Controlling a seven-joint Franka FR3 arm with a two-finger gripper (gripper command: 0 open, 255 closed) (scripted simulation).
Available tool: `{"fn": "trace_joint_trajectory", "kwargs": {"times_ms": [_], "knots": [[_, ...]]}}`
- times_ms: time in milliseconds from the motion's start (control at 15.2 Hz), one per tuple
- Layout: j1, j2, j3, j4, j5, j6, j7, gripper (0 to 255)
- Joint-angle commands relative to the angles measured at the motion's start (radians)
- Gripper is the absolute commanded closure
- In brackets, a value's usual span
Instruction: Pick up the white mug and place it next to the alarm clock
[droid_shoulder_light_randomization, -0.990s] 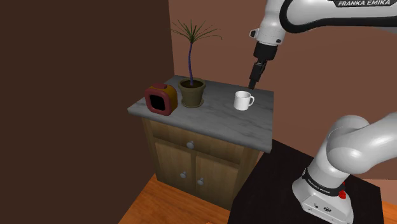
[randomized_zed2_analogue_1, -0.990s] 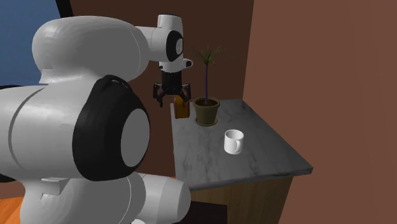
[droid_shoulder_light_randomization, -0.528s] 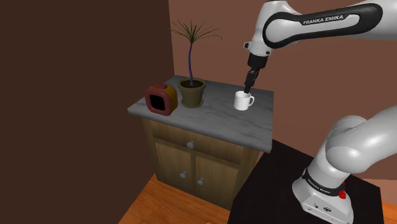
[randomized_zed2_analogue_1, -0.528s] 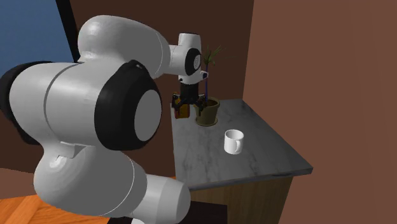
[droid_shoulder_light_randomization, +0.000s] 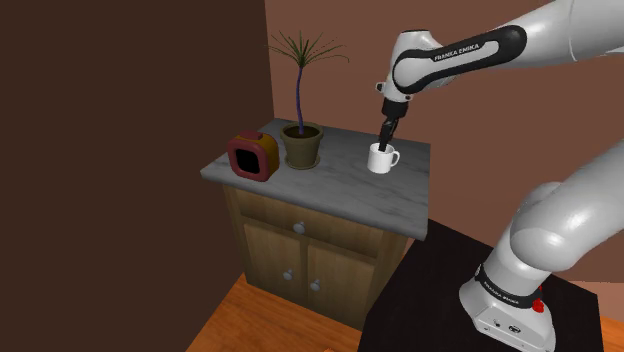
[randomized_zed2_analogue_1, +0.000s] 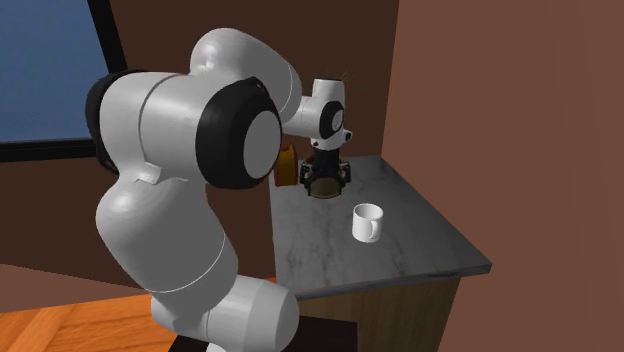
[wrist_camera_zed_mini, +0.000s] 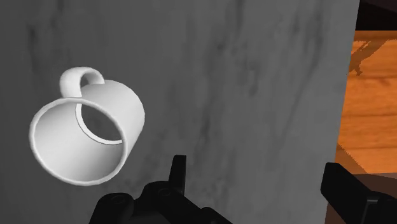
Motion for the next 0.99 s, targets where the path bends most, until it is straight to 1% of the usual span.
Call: {"fn": "trace_joint_trajectory", "kwargs": {"times_ms": [0,264,594,924], "knots": [[-0.009,0.059,-0.024,0.017,-0.003,0.038,-0.038,0],[-0.024,0.194,-0.065,0.078,0.006,0.104,-0.111,0],[-0.048,0.36,-0.101,0.173,0.038,0.163,-0.199,0],[-0.05,0.397,-0.1,0.144,0.052,0.227,-0.208,0]]}}
